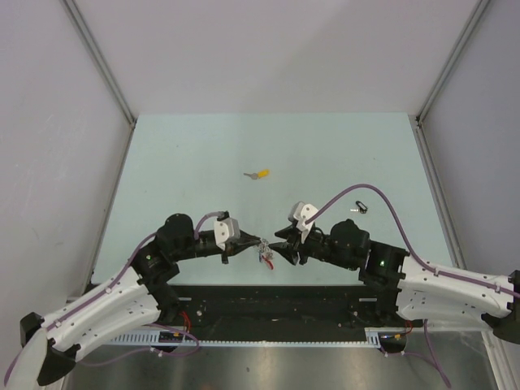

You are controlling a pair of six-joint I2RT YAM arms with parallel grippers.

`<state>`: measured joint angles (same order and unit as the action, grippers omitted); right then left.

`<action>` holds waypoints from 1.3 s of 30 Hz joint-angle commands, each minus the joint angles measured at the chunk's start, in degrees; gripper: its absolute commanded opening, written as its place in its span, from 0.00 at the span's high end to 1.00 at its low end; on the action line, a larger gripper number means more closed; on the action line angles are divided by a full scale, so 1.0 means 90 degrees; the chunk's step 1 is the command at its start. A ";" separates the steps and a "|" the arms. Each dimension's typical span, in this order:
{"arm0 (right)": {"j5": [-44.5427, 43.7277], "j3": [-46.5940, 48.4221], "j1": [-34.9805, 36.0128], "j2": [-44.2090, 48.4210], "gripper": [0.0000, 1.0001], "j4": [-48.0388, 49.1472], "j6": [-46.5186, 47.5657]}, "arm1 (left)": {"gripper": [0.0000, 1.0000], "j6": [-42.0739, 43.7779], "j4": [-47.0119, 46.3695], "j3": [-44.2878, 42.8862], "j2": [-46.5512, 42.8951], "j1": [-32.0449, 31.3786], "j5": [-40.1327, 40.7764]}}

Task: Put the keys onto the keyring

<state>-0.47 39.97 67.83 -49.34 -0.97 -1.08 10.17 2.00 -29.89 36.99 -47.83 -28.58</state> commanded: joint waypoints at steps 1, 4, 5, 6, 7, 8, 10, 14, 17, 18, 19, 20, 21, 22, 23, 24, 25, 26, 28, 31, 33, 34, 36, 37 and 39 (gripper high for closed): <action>-0.0973 -0.0222 0.0090 0.0160 0.59 0.1035 0.0364 | 1.00 -0.0388 -0.0603 -0.0077 -0.0126 0.0012 -0.0028; -0.1003 -0.0241 0.0090 0.0082 0.62 0.1065 0.0433 | 1.00 -0.0427 -0.0652 -0.0058 -0.0116 0.0012 -0.0047; -0.0964 -0.0241 0.0090 0.0053 0.62 0.1075 0.0442 | 1.00 -0.0437 -0.0662 -0.0058 -0.0116 0.0012 -0.0047; -0.0905 -0.0232 0.0090 0.0004 0.62 0.1085 0.0433 | 1.00 -0.0447 -0.0662 -0.0058 -0.0097 0.0012 -0.0038; -0.0866 -0.0241 0.0090 -0.0015 0.62 0.1094 0.0433 | 1.00 -0.0457 -0.0671 -0.0068 -0.0106 0.0012 -0.0028; -0.0808 -0.0241 0.0100 -0.0035 0.62 0.1094 0.0433 | 1.00 -0.0457 -0.0671 -0.0058 -0.0097 0.0012 -0.0018; -0.0700 -0.0241 0.0109 -0.0064 0.62 0.1114 0.0413 | 1.00 -0.0486 -0.0671 -0.0077 -0.0087 0.0012 0.0040; -0.0729 -0.0251 0.0139 0.0004 0.62 0.1104 0.0394 | 1.00 -0.0505 -0.0662 -0.0077 -0.0116 0.0012 0.0099; -0.0661 -0.0241 0.0129 0.0014 0.61 0.1065 0.0394 | 1.00 -0.0515 -0.0671 -0.0068 -0.0136 0.0012 0.0119; -0.0641 -0.0251 0.0129 0.0004 0.61 0.1055 0.0394 | 1.00 -0.0525 -0.0681 -0.0068 -0.0126 0.0012 0.0119; -0.0631 -0.0251 0.0129 -0.0054 0.61 0.1036 0.0394 | 1.00 -0.0525 -0.0681 -0.0068 -0.0136 0.0012 0.0119; -0.0593 -0.0241 0.0129 -0.0064 0.61 0.1036 0.0394 | 1.00 -0.0525 -0.0672 -0.0077 -0.0136 0.0012 0.0128; -0.0554 -0.0251 0.0129 -0.0093 0.61 0.1036 0.0384 | 1.00 -0.0525 -0.0671 -0.0068 -0.0145 0.0012 0.0128; -0.0524 -0.0251 0.0129 -0.0123 0.61 0.1036 0.0374 | 1.00 -0.0535 -0.0681 -0.0077 -0.0145 0.0012 0.0128; -0.0485 -0.0251 0.0129 -0.0171 0.61 0.1036 0.0374 | 1.00 -0.0525 -0.0681 -0.0077 -0.0145 0.0012 0.0138; -0.0475 -0.0241 0.0139 -0.0191 0.61 0.1065 0.0364 | 1.00 -0.0544 -0.0681 -0.0068 -0.0145 0.0012 0.0148; -0.0456 -0.0251 0.0129 -0.0201 0.61 0.1075 0.0355 | 1.00 -0.0545 -0.0681 -0.0077 -0.0145 0.0012 0.0148; -0.0427 -0.0241 0.0129 -0.0240 0.61 0.1104 0.0355 | 1.00 -0.0545 -0.0681 -0.0077 -0.0145 0.0012 0.0148; -0.0485 -0.0251 0.0119 -0.0269 0.61 0.1104 0.0345 | 1.00 -0.0545 -0.0691 -0.0068 -0.0155 0.0012 0.0129; -0.0543 -0.0241 0.0109 -0.0318 0.61 0.1104 0.0335 | 1.00 -0.0545 -0.0681 -0.0068 -0.0155 0.0012 0.0119; -0.0621 -0.0251 0.0080 -0.0338 0.62 0.1114 0.0325 | 1.00 -0.0545 -0.0681 -0.0077 -0.0146 0.0012 0.0089; -0.0631 -0.0241 0.0071 -0.0328 0.64 0.1124 0.0325 | 1.00 -0.0545 -0.0681 -0.0077 -0.0145 0.0012 0.0089; -0.0593 -0.0241 0.0051 -0.0357 0.66 0.1133 0.0325 | 1.00 -0.0554 -0.0691 -0.0068 -0.0155 0.0012 0.0099; -0.0544 -0.0261 0.0051 -0.0357 0.68 0.1153 0.0325 | 1.00 -0.0554 -0.0691 -0.0068 -0.0165 0.0012 0.0089; -0.0485 -0.0251 0.0041 -0.0396 0.71 0.1163 0.0325 | 1.00 -0.0545 -0.0691 -0.0068 -0.0165 0.0012 0.0099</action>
<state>-5.13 37.60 68.49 -52.53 6.17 1.96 5.98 -0.82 -29.89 36.62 -47.83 -27.53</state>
